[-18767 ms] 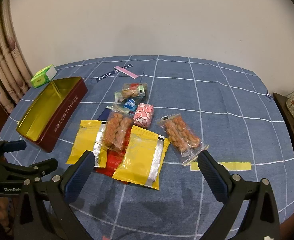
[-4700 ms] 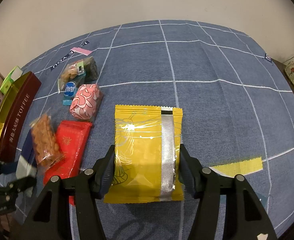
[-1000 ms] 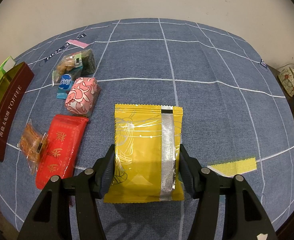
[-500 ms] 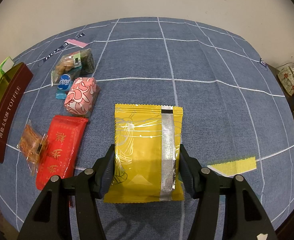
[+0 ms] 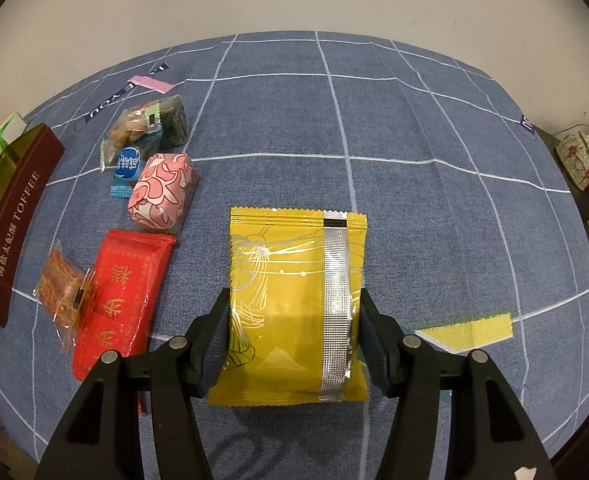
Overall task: Organize snacks
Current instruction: 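Lower the navy-and-white box into the gold tin and open the left gripper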
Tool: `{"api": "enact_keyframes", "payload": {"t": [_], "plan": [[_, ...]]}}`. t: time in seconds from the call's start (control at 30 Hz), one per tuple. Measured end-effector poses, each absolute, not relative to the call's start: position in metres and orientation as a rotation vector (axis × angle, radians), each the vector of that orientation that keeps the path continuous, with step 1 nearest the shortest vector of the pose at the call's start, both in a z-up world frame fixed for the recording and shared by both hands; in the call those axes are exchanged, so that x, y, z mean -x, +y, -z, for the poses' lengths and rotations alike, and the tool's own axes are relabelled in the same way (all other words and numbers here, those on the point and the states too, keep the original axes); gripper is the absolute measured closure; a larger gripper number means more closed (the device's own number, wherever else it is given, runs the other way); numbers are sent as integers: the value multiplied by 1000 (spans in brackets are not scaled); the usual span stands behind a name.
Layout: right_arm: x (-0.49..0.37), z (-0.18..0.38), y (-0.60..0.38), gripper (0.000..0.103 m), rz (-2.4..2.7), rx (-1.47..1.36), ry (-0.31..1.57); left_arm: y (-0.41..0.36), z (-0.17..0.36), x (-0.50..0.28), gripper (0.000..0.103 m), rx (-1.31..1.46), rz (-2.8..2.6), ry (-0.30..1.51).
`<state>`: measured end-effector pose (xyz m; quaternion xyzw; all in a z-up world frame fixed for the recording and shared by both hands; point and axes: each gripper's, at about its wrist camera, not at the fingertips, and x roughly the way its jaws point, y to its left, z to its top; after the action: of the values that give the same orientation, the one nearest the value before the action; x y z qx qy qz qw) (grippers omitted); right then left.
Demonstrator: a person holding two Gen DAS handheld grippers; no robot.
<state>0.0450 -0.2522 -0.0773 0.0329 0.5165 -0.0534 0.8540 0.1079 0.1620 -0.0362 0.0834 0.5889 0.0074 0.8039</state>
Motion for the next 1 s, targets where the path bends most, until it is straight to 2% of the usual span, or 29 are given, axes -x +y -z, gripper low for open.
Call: {"api": "enact_keyframes", "payload": {"t": [0.3,0.63,1.0], "plan": [[-44,77,-252,48,113,-68,1086,163,22,-97,42,-160,12,1216],[-44,77,-251,49,121,-67,1087,167,8,-82,42,-121,5,1163],[-46,75,-250,50,146,-86,1098,174,-16,-47,42,-132,-106,998]]}}
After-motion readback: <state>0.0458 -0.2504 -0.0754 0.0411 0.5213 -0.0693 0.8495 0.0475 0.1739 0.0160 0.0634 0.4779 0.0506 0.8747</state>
